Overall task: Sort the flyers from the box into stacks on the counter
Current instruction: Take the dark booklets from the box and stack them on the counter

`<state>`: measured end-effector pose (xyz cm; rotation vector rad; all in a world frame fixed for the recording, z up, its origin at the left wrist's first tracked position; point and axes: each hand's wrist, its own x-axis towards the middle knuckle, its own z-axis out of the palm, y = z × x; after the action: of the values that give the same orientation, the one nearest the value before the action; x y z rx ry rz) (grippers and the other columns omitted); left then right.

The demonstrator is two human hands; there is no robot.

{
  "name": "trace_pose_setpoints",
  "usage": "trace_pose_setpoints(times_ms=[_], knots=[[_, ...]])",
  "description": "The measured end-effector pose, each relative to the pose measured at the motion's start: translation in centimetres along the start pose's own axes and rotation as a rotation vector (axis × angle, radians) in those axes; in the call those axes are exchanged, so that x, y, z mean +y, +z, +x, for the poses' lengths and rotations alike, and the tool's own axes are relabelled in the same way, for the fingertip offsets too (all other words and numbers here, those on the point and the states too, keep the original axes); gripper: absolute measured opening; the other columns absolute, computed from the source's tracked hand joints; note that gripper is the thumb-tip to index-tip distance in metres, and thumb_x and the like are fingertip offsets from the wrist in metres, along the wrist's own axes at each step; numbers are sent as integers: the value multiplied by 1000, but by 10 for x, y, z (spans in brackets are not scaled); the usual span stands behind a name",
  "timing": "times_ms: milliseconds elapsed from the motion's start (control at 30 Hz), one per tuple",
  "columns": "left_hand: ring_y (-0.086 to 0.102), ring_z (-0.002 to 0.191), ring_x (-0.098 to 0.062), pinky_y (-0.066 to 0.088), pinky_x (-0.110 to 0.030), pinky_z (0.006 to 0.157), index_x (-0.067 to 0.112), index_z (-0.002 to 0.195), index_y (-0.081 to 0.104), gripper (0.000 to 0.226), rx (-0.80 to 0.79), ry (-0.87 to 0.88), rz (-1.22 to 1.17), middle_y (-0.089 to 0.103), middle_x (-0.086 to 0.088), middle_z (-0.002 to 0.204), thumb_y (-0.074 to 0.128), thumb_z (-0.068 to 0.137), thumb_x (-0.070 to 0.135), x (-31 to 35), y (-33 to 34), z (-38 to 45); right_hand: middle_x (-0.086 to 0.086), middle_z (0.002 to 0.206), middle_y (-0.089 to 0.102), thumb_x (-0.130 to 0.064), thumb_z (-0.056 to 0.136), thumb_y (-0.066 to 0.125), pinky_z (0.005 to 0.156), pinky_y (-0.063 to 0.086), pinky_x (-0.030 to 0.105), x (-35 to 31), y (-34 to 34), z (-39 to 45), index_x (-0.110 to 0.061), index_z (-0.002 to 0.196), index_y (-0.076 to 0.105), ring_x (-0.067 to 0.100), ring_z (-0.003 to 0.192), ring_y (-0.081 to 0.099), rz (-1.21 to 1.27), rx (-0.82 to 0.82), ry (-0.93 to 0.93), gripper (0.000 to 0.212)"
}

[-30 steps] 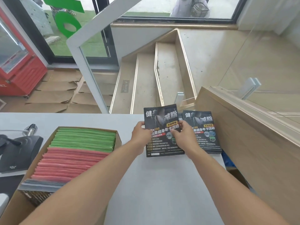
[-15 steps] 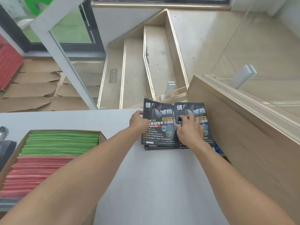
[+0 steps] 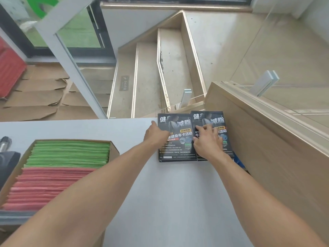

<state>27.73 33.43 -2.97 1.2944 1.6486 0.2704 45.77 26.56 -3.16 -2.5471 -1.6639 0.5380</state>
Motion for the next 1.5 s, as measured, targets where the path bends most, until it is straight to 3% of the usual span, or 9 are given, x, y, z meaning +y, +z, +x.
trace_pose_setpoints(times_ms=[100,233,400,567,667,867,1000,1133,1500], knots=[[41,142,-27,42,-37,103,27,163,7,96,-112,16,-134,34,-2,162,70,90,26,1,-13,-12,5,152,32,-36,101,51,112,28,50,0,0,-2,-27,152,35,28,139,29,-18,-17,6,55],[34,147,-19,37,-35,111,30,159,28,80,-53,153,-107,32,2,163,70,91,27,-6,-33,-44,5,156,30,-39,101,51,115,27,50,0,-6,-3,-26,155,33,29,142,27,-4,-51,11,58],[53,129,-3,44,-24,107,28,131,62,41,185,373,-348,60,15,135,71,92,18,-35,-67,-120,7,151,41,-37,99,58,115,31,48,-20,-15,-22,-22,149,42,28,140,34,27,10,-16,55],[68,99,0,53,-18,88,31,102,74,22,542,458,-446,74,18,102,73,91,11,-97,-114,-201,0,127,60,-21,96,63,107,36,34,-102,6,-90,-26,125,67,20,128,44,362,127,-426,30],[63,105,4,51,-22,94,34,107,71,23,646,389,-306,70,22,108,69,95,15,-148,-144,-230,-5,110,64,-20,94,66,98,41,32,-155,23,-151,-27,118,72,17,109,52,438,117,-734,25],[43,139,-5,35,-40,119,26,136,63,45,667,350,236,56,18,139,61,96,6,-237,-180,-254,-4,121,64,-29,92,62,99,43,37,-206,51,-238,-22,132,65,22,112,53,174,38,-1111,40],[3,155,-4,6,-36,127,28,156,33,61,510,367,422,20,16,165,58,100,20,-260,-176,-261,3,139,55,-36,92,58,100,46,43,-208,61,-257,-15,144,50,28,120,53,-103,103,-1085,56],[-20,153,-5,-3,-39,127,29,161,9,68,464,336,505,-6,15,167,48,105,32,-263,-169,-262,8,152,48,-45,98,51,110,42,47,-203,67,-266,-11,151,43,31,134,49,-237,153,-1073,63],[-26,152,-8,-2,-44,127,27,162,-2,70,471,354,562,-17,11,168,38,106,43,-284,-161,-279,9,168,13,-55,102,40,122,14,52,-194,75,-288,-11,159,23,34,155,5,-349,172,-1070,74]])
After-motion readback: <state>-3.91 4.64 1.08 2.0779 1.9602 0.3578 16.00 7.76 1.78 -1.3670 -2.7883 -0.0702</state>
